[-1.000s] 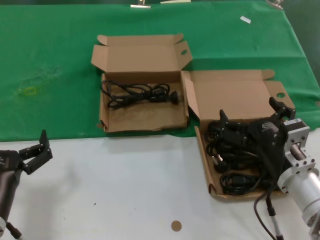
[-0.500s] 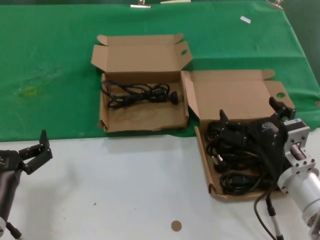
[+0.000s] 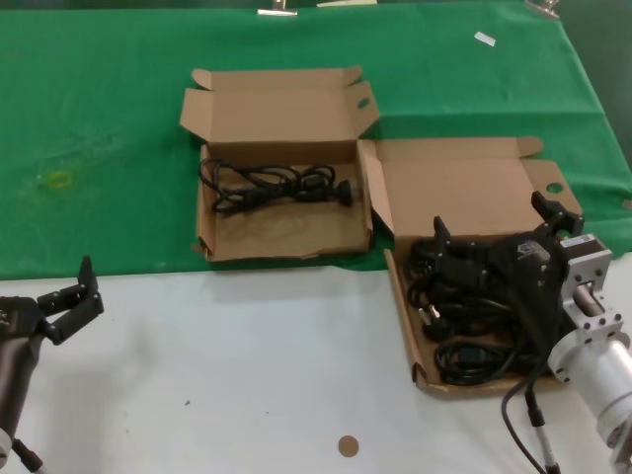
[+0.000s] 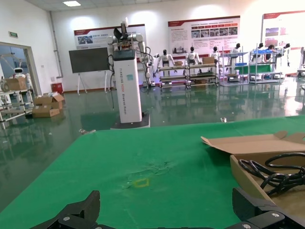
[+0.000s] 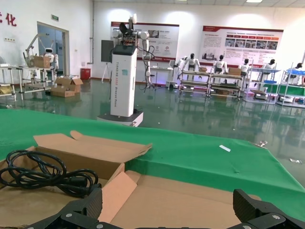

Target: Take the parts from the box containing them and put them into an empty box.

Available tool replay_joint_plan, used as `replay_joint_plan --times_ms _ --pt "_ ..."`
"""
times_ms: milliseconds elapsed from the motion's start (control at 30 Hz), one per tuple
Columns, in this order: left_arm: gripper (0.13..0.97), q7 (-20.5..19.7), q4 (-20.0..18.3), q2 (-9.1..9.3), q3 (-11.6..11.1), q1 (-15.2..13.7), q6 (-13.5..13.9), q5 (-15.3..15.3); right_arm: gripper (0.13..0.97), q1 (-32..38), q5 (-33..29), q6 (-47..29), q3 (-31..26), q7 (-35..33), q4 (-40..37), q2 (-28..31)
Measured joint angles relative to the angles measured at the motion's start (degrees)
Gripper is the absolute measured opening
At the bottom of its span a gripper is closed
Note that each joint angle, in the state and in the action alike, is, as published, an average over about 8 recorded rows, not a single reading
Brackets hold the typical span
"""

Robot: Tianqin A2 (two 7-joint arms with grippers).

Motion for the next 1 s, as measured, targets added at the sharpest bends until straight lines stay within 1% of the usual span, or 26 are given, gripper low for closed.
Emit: replay_joint_plan --times_ms 1000 --pt "0.966 0.00 0.00 0.00 0.00 0.00 0.00 0.00 0.966 0.00 0.00 0.00 0.00 0.00 0.00 0.00"
